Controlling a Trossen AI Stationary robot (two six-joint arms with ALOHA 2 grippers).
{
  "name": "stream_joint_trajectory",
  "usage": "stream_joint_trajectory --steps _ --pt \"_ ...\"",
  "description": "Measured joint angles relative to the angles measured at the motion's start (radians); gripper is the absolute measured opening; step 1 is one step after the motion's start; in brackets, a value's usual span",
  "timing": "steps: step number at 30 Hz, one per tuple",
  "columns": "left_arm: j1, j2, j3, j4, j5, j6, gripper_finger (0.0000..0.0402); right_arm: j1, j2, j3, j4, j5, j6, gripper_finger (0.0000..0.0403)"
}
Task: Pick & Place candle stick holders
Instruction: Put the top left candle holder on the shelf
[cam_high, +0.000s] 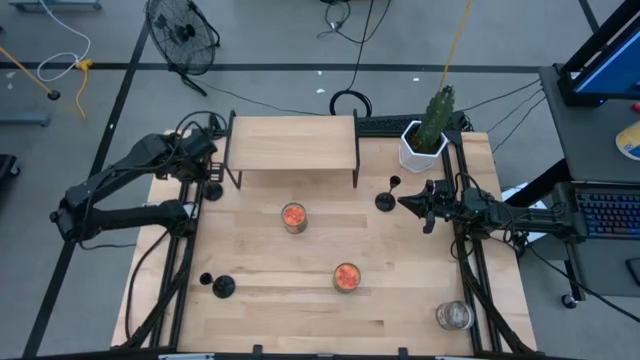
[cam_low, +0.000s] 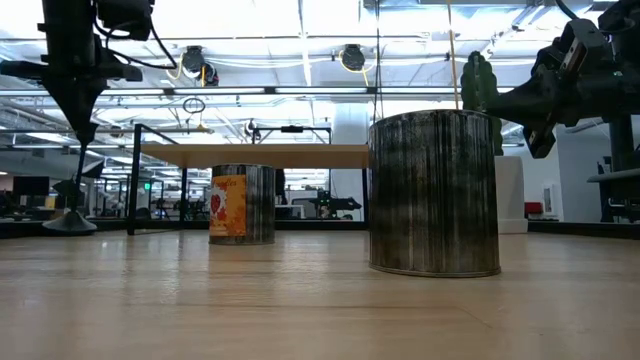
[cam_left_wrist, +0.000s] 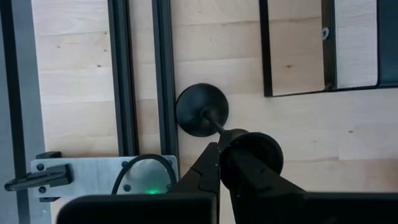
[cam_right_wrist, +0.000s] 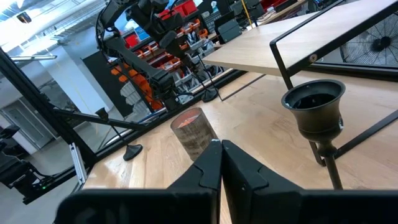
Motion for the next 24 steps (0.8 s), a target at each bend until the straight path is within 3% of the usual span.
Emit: stream_joint_trajectory --steps 6,17,24 --pt "0.0 0.0 0.0 0.005 0.003 0.002 0.0009 0.0 0.0 0.0 0.0 0.0 0.0 0.0004" --pt "0.0 -0.001 0.003 0.033 0.099 0.015 0.0005 0.0 0.0 0.0 0.0 0.0 0.0 0.0004" --pt "0.0 -0.001 0.003 0.035 0.086 0.02 0.0004 0.0 0.0 0.0 0.0 0.0 0.0 0.0004"
